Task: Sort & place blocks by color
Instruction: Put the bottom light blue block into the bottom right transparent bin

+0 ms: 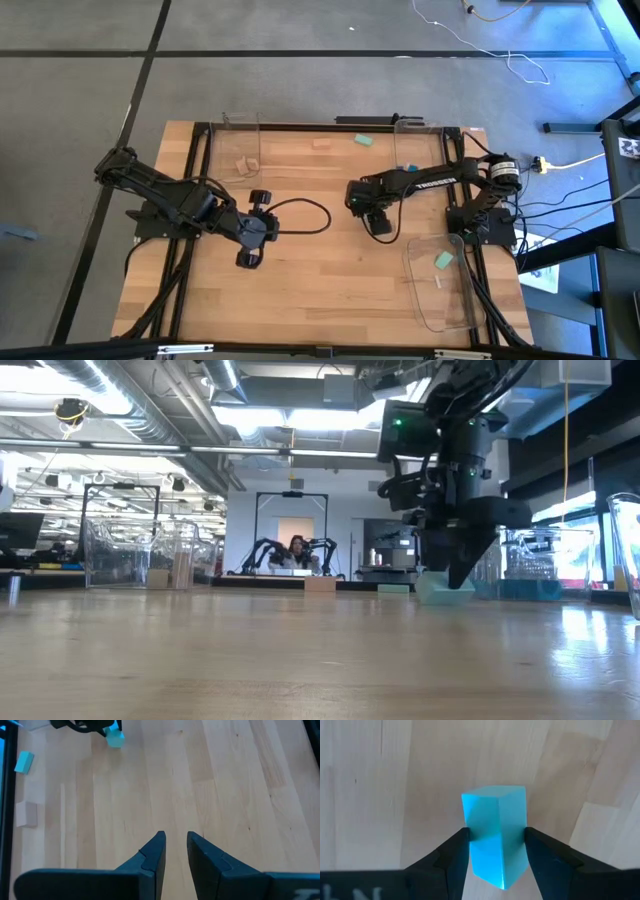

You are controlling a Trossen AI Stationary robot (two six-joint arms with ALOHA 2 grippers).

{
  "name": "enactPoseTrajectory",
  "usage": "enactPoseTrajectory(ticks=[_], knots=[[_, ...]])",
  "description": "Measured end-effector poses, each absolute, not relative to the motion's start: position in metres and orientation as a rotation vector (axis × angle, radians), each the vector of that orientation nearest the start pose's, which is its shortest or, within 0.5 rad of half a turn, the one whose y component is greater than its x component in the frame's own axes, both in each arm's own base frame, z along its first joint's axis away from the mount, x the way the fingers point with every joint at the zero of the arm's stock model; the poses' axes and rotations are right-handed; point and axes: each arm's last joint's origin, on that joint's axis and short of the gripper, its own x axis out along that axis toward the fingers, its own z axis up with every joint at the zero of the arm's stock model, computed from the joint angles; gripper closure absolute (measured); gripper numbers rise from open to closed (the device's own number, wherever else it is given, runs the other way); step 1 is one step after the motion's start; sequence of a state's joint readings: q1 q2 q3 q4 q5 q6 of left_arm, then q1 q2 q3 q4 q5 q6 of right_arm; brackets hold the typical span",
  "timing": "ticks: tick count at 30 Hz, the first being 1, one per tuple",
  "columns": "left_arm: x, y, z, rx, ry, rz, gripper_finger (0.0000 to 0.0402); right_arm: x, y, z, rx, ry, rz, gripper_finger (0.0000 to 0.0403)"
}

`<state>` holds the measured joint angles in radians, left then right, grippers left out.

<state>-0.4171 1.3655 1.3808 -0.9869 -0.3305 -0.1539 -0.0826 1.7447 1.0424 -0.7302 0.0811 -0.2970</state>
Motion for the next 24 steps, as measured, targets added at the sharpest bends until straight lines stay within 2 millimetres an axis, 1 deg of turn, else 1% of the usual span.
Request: enactPoseTrajectory(ticks=[10,12,18,24], knots=[[0.244,-0.098,0.346,0.22,0.924,-0.007,0.033,0.305,-0.027,0.155,-0.235,1.428,0.085,0.0217],[0.243,-0.098,0.346,0.221,0.925,-0.007,0.033,0.308,-0.027,0.153,-0.207,1.404,0.106,0.0217],[0.243,-0.098,0.346,0.221,0.926,-0.007,0.033,0.313,-0.027,0.145,-0.197,1.4,0.113,0.0217],[0.243,-0.098,0.346,0.221,0.926,-0.007,0.033,0.317,-0.027,0.145,-0.184,1.363,0.097,0.0217]])
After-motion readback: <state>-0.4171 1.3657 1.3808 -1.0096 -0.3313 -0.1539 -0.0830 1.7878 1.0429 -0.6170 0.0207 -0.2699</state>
